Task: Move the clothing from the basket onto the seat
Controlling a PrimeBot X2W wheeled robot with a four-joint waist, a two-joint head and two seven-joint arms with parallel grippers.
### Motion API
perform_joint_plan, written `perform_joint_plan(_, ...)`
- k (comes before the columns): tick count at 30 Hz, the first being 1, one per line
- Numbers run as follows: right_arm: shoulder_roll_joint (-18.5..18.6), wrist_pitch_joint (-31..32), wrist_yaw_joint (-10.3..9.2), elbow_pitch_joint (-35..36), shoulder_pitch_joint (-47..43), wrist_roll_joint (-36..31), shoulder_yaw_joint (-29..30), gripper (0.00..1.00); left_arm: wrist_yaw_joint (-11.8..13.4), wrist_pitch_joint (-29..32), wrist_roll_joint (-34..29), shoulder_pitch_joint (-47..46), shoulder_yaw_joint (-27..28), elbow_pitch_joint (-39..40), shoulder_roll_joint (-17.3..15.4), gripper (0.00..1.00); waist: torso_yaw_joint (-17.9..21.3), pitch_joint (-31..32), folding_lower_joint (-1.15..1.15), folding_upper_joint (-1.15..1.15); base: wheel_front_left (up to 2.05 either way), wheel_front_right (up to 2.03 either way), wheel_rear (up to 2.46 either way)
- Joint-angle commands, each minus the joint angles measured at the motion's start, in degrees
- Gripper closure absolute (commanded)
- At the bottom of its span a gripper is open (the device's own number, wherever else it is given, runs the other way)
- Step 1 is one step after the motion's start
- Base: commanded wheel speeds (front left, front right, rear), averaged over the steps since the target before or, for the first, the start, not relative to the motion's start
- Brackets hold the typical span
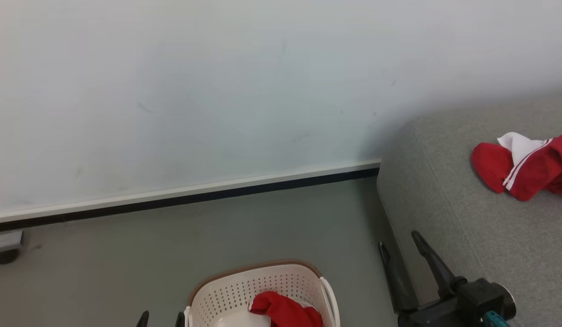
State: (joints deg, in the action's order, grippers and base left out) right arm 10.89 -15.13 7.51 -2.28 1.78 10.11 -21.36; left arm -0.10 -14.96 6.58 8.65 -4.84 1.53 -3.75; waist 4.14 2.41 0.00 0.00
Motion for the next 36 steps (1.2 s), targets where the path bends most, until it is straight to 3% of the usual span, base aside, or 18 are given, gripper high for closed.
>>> perform_joint_plan(1, 0.35, -0.08, -0.04, 0.57, 0.85, 0.47, -0.23, 0.0, -0.6, -0.28, -0.2, -1.09, -0.23, -0.79, 0.03, 0.0, 0.37, -1.45, 0.0, 0.0, 0.0, 0.0, 0.0)
perform_joint_plan(12, 0.9, -0.08, -0.04, 5.73, 9.13, -0.6, 2.16, 0.0, -4.83, -0.23, -2.05, -14.56, -4.02, -10.92, 0.21, 0.0, 0.11, -14.56, 0.0, 0.0, 0.0, 0.0, 0.0)
perform_joint_plan(26, 0.25, -0.07, -0.04, 9.92, 20.36, -2.53, 1.91, 0.0, -7.23, -0.24, -2.84, -32.56, -10.42, -25.61, -2.52, 0.0, 2.11, -28.65, 0.0, 0.0, 0.0, 0.0, 0.0)
perform_joint_plan(30, -0.44, -0.07, -0.04, 12.3, 24.83, -3.33, 1.48, 0.0, -7.31, -0.23, -4.65, -39.32, -16.4, -30.66, -5.17, 0.0, 4.01, -34.44, 0.0, 0.0, 0.0, 0.0, 0.0)
perform_joint_plan(36, -1.68, -0.08, -0.04, 13.89, 29.09, -4.56, 0.83, 0.0, -7.32, -0.16, -1.28, -47.59, -25.49, -39.65, -7.56, 0.0, 7.0, -40.14, 0.0, 0.0, 0.0, 0.0, 0.0)
